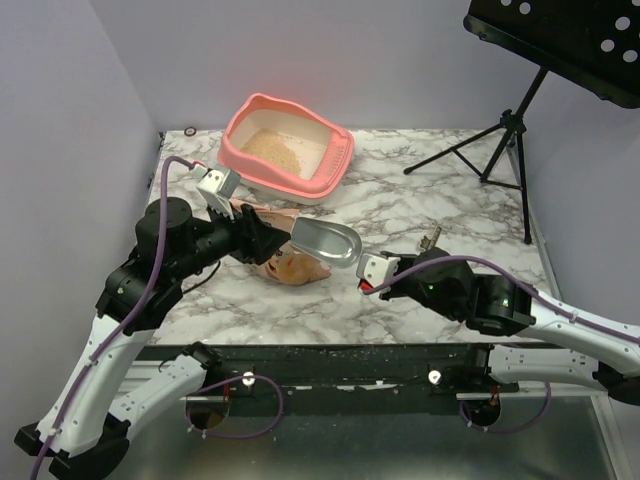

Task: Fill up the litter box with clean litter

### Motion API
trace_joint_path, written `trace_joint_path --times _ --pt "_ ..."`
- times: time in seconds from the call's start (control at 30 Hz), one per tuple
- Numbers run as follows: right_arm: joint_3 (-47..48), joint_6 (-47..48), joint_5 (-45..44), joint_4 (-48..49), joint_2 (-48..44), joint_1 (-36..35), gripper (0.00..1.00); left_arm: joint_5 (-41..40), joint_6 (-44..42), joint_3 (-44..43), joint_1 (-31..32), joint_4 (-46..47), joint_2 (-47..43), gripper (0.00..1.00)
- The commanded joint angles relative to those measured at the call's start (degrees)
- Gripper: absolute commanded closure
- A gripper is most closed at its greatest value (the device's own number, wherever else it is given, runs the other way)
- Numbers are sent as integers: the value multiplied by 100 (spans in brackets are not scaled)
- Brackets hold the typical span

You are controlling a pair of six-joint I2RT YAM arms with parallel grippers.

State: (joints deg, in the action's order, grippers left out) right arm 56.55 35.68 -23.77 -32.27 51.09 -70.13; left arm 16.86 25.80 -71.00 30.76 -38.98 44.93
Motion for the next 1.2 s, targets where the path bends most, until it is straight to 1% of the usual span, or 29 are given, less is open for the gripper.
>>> trace_joint_path --times 0.0,0.23,0.47,0.6,0.73,0.77,0.8,0.87,0.9,1.03,1.07,1.1,1.13,1.17 --pt "312 211 -31 265 23 -36 100 423 206 262 -18 276 112 37" --pt "611 264 153 265 199 -132 99 599 206 376 -18 400 280 37" --pt "690 325 346 379 358 -247 99 476 118 473 -18 444 333 37" --pt "681 404 356 537 402 -264 100 590 136 552 -18 532 367 39" --pt "681 510 233 687 437 -256 100 801 109 544 -18 550 420 49" --pt "681 527 224 696 454 -264 100 845 101 535 -18 550 438 54" --pt "673 536 189 731 472 -265 100 932 74 535 -18 550 455 61" --pt "655 554 127 766 498 -256 100 1020 13 517 -26 541 499 90" --pt "646 554 92 775 533 -264 100 1021 -14 517 -18 549 499 100" --pt "576 431 -31 880 551 -264 99 995 -102 570 -18 725 368 100" --pt "541 379 -101 959 551 -256 89 864 -128 561 -18 725 315 100" --pt "480 326 -197 1073 534 -247 67 732 -172 552 -18 725 263 100" --pt "436 265 -277 1230 534 -238 48 557 -207 552 -18 743 201 100" --pt "427 151 -338 1345 542 -186 36 355 -259 544 -18 734 140 100"
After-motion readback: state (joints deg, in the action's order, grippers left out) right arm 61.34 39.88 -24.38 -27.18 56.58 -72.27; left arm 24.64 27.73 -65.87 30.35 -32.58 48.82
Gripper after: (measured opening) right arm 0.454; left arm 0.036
